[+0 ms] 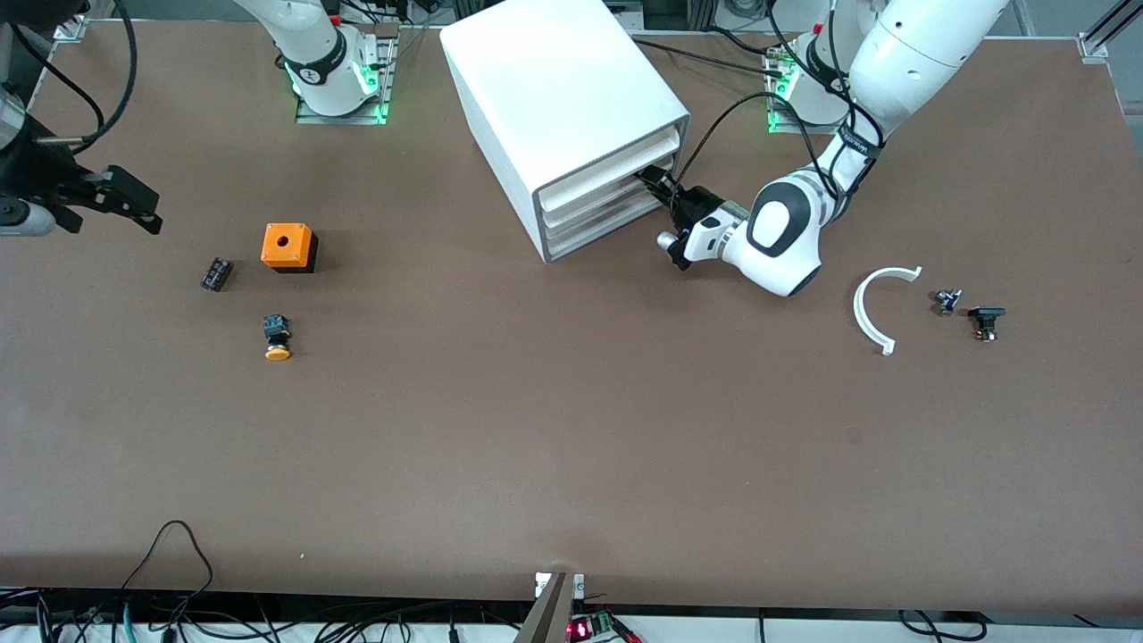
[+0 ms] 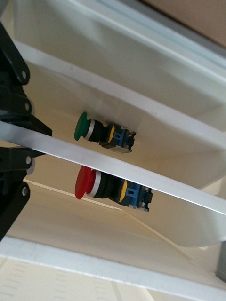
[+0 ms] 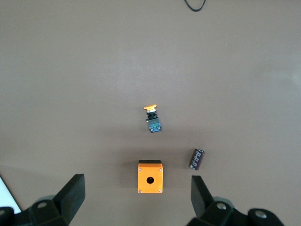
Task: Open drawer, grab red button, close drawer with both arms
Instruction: 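Pull the drawer open with the left gripper while the right gripper advances, then withdraw the left gripper while the right gripper reaches into the drawer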
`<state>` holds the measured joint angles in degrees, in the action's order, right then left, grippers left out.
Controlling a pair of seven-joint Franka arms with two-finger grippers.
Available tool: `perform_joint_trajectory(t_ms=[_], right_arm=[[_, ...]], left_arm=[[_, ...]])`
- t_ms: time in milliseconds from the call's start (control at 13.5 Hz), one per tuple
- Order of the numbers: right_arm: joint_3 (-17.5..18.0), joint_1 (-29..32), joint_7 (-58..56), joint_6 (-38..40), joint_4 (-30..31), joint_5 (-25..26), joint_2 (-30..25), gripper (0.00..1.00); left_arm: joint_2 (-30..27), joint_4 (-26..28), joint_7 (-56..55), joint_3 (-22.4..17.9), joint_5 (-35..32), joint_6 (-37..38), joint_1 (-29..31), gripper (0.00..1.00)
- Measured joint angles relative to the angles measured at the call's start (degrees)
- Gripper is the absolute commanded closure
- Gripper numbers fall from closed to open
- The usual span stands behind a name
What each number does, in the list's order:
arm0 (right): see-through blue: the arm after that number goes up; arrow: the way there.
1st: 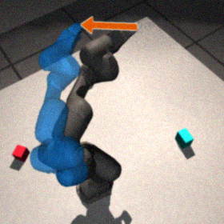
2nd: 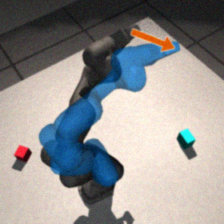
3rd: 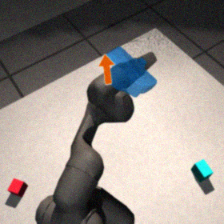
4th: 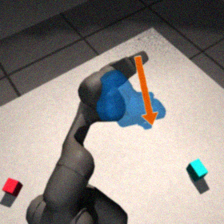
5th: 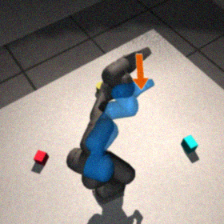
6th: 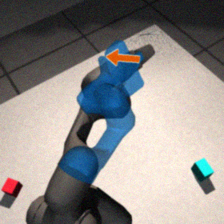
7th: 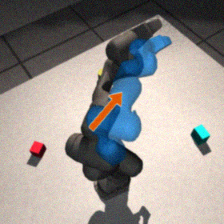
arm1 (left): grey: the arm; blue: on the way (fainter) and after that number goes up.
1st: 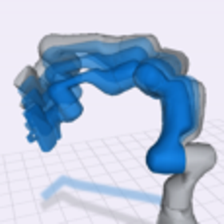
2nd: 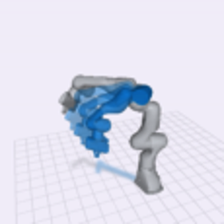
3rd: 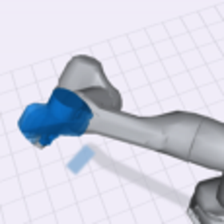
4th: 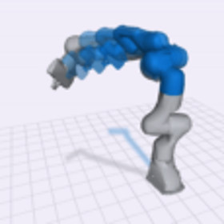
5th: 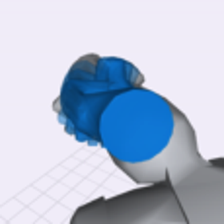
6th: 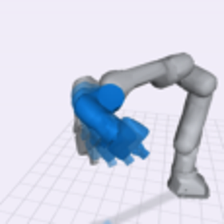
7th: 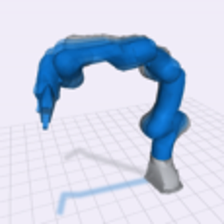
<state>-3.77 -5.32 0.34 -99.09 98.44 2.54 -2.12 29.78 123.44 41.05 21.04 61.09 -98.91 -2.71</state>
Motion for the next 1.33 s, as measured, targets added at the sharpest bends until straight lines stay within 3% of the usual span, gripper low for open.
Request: perform_joint_trajectory(t_ms=[517, 591, 665, 739, 1035, 1330], right_arm=[[0.08, -4.42, 0.04, -1.50, -4.09, -0.05, 8.95, 0.00], [0.07, -4.46, 0.00, -1.50, -4.52, -0.05, 9.36, 0.00], [0.08, -4.57, -0.03, -1.49, -4.73, -0.05, 9.44, 0.00], [0.08, -4.73, -0.03, -1.47, -4.85, -0.09, 9.42, 0.00], [0.18, -7.18, -0.03, -1.52, -5.46, -1.56, 9.49, 0.00], [0.42, -12.91, -0.03, -2.33, -7.90, -1.74, 12.02, 0.00]], left_arm=[[-1.84, -4.55, 0.90, -10.01, 0.00, -1.27, 2.33, 1.00], [-1.83, -5.21, 0.89, -10.40, 0.00, -1.59, 2.75, 0.70], [-1.83, -5.63, 0.88, -10.66, 0.00, -1.89, 2.90, 0.06], [-1.82, -5.77, 0.54, -10.73, 0.00, -3.16, 2.90, 0.00], [-2.26, -6.55, 0.41, -11.10, -0.24, -7.47, 2.99, 0.00], [-6.09, -10.08, 0.26, -11.20, -10.15, -15.18, 3.88, 0.00]])
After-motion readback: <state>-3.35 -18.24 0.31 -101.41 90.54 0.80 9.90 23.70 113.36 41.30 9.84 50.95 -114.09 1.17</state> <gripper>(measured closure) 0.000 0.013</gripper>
